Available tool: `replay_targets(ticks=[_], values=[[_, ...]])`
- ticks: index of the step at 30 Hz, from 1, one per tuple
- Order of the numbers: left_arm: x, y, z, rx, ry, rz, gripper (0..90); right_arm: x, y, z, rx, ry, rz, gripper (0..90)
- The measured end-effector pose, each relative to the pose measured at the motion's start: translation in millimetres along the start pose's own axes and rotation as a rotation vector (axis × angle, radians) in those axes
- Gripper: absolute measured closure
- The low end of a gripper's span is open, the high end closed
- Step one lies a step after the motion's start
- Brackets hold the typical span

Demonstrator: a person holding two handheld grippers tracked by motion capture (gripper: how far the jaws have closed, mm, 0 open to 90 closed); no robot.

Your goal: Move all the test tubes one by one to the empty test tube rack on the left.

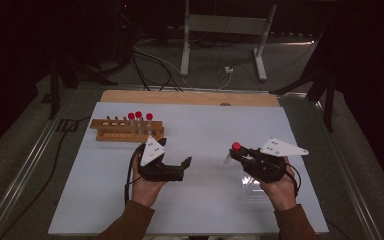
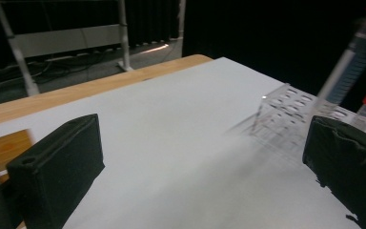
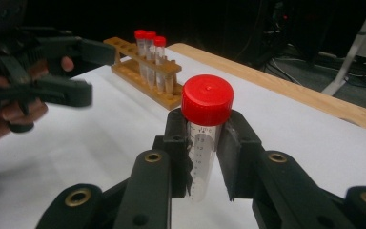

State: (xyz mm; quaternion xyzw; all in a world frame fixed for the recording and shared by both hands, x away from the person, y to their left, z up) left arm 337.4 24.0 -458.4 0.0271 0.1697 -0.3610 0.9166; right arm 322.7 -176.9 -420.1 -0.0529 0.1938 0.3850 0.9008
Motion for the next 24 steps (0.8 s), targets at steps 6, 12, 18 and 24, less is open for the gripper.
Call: replay_targets(ticks=[6, 12, 18, 24], values=[[16.0, -22.8, -0.9, 0.035, 0.021, -0.049, 2.5, 10.8, 4.0, 1.7, -0.003, 0.014, 0.015, 74.5], [28.0, -41.7, -0.5, 0.072, 0.022, -0.081, 6.4, 18.6, 9.9, 3.6, -0.006, 0.022, 0.034, 74.5], [35.4, -54.6, 0.9, 0.096, 0.019, -0.111, 17.7, 25.0, 17.3, 4.8, -0.015, 0.030, 0.053, 74.5], [37.4, -62.3, 2.7, 0.129, 0.005, -0.122, 39.4, 29.0, 22.9, 4.0, -0.023, 0.038, 0.069, 74.5]])
Point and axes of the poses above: each handheld gripper's, and its own axes: x roughly forward along the jaws, z roughly out of its top, y roughly to its left, the point moved 8 cm from there along x, roughly forward along the jaws
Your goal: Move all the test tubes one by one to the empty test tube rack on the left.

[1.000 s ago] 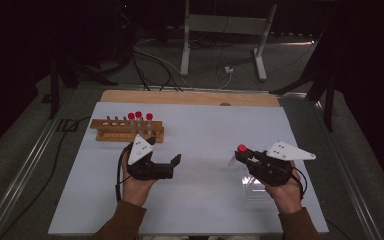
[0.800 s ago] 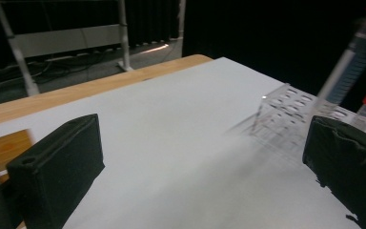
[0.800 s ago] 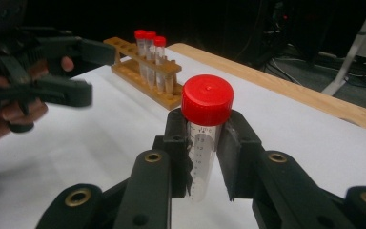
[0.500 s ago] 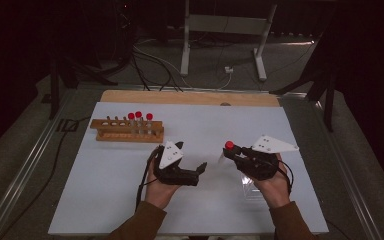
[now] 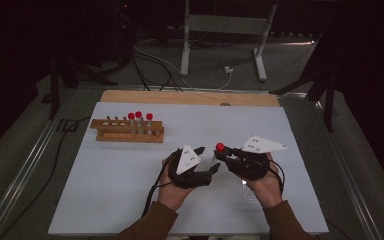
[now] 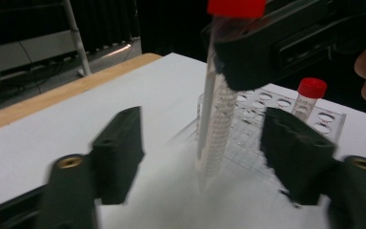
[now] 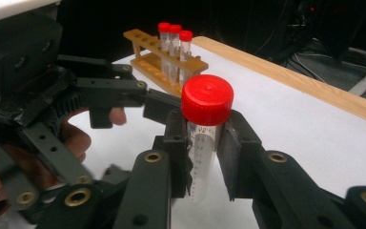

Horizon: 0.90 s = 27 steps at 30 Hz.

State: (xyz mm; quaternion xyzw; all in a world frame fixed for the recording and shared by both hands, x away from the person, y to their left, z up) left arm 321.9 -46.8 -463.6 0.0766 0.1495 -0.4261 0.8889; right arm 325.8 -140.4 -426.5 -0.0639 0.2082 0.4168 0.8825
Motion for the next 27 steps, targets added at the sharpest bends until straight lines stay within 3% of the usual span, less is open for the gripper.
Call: replay_targets(ticks=[4, 8, 14, 19, 22, 27], values=[[1.0, -3.1, -1.2, 0.024, 0.009, -0.012, 55.6, 1.2, 2.5, -0.2, 0.001, 0.004, 0.009, 74.5], [1.0, -5.7, -1.1, 0.031, 0.005, -0.024, 65.2, 2.2, 4.1, -0.8, -0.005, 0.010, 0.014, 74.4], [0.8, -5.2, -1.3, 0.038, 0.008, -0.023, 74.7, 3.0, 5.4, -2.0, -0.004, 0.015, 0.020, 74.5], [1.0, -4.7, -0.7, 0.034, 0.003, -0.029, 75.9, 1.6, 5.0, -1.7, -0.008, 0.014, 0.021, 73.7], [1.9, -1.7, -1.9, 0.026, 0.008, -0.020, 76.0, -0.5, 4.7, 0.0, -0.007, 0.001, 0.022, 65.5], [-0.5, 6.7, -2.3, 0.008, 0.008, 0.002, 76.1, -8.3, 1.0, 2.6, -0.001, -0.015, 0.023, 43.8]])
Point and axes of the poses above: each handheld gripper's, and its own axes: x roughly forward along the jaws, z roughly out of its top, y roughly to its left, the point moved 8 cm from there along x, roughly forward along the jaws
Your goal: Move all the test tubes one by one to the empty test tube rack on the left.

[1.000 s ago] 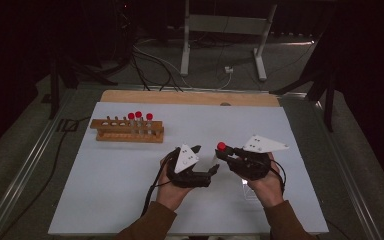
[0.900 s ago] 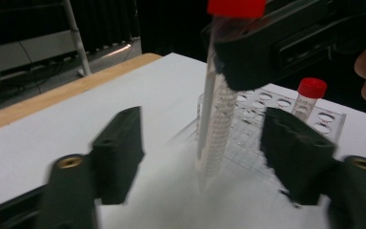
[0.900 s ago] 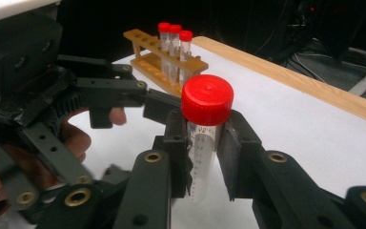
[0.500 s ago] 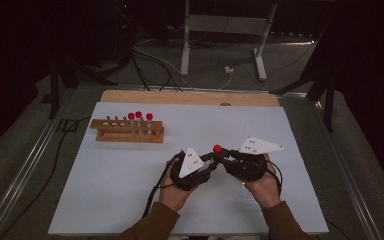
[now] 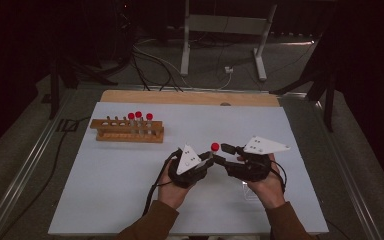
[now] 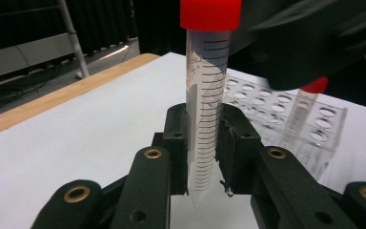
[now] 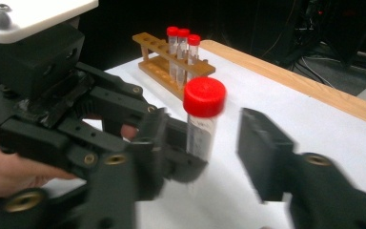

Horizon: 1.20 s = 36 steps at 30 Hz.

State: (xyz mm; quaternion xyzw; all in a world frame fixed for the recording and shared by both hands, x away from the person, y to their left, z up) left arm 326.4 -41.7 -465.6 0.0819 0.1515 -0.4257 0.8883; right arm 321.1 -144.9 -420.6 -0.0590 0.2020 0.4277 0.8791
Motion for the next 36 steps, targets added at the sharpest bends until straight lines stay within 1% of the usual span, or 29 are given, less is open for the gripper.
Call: replay_targets(ticks=[2, 3, 6, 8, 10, 13, 17, 19, 21, 24, 28, 32, 36], values=[[-2.2, 4.1, 0.2, -0.009, -0.004, 0.010, 76.1, -3.9, -4.2, 0.4, 0.005, -0.006, -0.017, 33.6], [-3.7, 6.3, 0.2, -0.014, -0.005, 0.014, 76.1, -6.0, -6.7, 0.6, 0.005, -0.010, -0.027, 29.8], [-8.5, 13.3, 0.4, -0.024, -0.011, 0.029, 76.1, -13.9, -15.7, 1.1, 0.019, -0.026, -0.061, 20.1], [-11.9, 18.2, 0.5, -0.037, -0.018, 0.039, 76.1, -19.1, -22.0, 1.3, 0.023, -0.038, -0.086, 15.1], [-15.4, 22.8, 0.1, -0.041, -0.020, 0.049, 76.1, -23.4, -27.1, 0.8, 0.031, -0.045, -0.099, 14.0], [-20.3, 29.0, -0.5, -0.046, -0.022, 0.064, 76.1, -28.1, -34.6, -2.0, 0.041, -0.046, -0.116, 10.0], [-27.7, 38.5, -0.4, -0.060, -0.033, 0.086, 76.1, -32.7, -44.7, -8.1, 0.056, -0.047, -0.139, 5.4], [-32.0, 43.9, -0.6, -0.066, -0.036, 0.099, 76.1, -34.9, -50.2, -11.8, 0.061, -0.043, -0.161, 2.8], [-36.6, 49.1, -0.7, -0.069, -0.039, 0.110, 76.1, -37.7, -54.6, -15.6, 0.068, -0.042, -0.173, 1.4], [-43.8, 57.4, -1.2, -0.076, -0.043, 0.130, 76.1, -41.8, -60.9, -20.4, 0.068, -0.036, -0.200, 0.3], [-52.6, 68.4, -2.3, -0.087, -0.049, 0.155, 76.1, -48.4, -67.9, -24.5, 0.068, -0.037, -0.222, 0.0], [-60.5, 78.2, -3.3, -0.094, -0.056, 0.180, 76.1, -54.8, -74.8, -28.8, 0.077, -0.040, -0.239, 0.0], [-67.8, 88.3, -5.4, -0.095, -0.051, 0.206, 76.1, -60.2, -81.5, -34.1, 0.096, -0.045, -0.256, 0.0]])
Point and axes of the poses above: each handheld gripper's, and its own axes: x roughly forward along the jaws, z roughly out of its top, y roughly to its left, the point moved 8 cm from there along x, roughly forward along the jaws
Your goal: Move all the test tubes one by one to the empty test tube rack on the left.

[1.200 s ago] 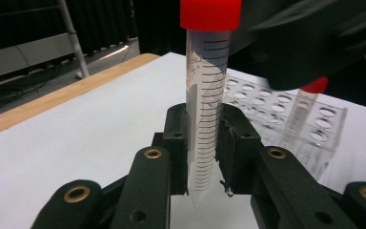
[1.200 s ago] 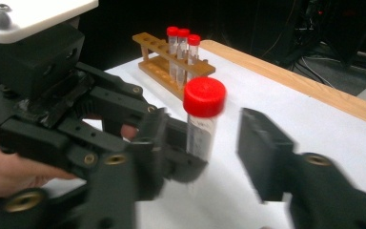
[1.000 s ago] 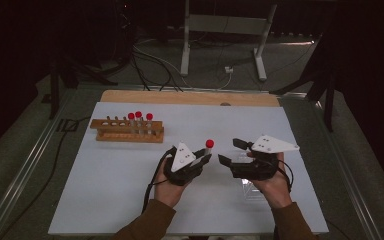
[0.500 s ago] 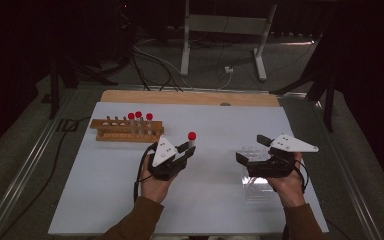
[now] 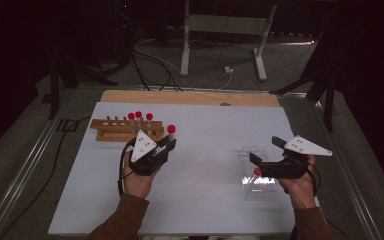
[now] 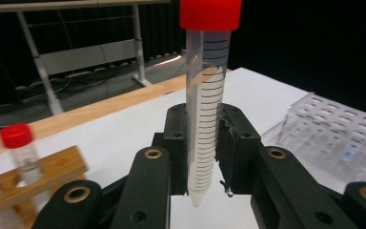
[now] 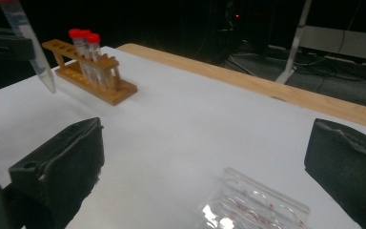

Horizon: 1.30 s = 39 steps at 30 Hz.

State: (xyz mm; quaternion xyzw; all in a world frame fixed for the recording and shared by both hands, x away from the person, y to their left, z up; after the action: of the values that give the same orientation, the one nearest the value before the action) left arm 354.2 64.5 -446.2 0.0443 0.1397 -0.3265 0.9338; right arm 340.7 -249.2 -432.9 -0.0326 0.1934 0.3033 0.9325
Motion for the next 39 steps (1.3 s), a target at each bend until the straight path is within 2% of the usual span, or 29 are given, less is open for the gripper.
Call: replay_targets(ticks=[9, 23, 39], values=[[-11.2, 25.6, 0.8, 0.006, 0.001, 0.058, 76.0, -5.8, -13.0, -9.3, 0.025, -0.008, -0.026, 0.0], [-27.8, 74.4, 5.5, 0.005, -0.005, 0.162, 76.0, -13.4, -28.7, -22.6, 0.077, -0.025, -0.053, 0.0], [-25.2, 128.9, 1.6, -0.029, 0.017, 0.296, 75.9, -17.9, -34.7, -25.3, 0.096, -0.039, -0.061, 0.0]])
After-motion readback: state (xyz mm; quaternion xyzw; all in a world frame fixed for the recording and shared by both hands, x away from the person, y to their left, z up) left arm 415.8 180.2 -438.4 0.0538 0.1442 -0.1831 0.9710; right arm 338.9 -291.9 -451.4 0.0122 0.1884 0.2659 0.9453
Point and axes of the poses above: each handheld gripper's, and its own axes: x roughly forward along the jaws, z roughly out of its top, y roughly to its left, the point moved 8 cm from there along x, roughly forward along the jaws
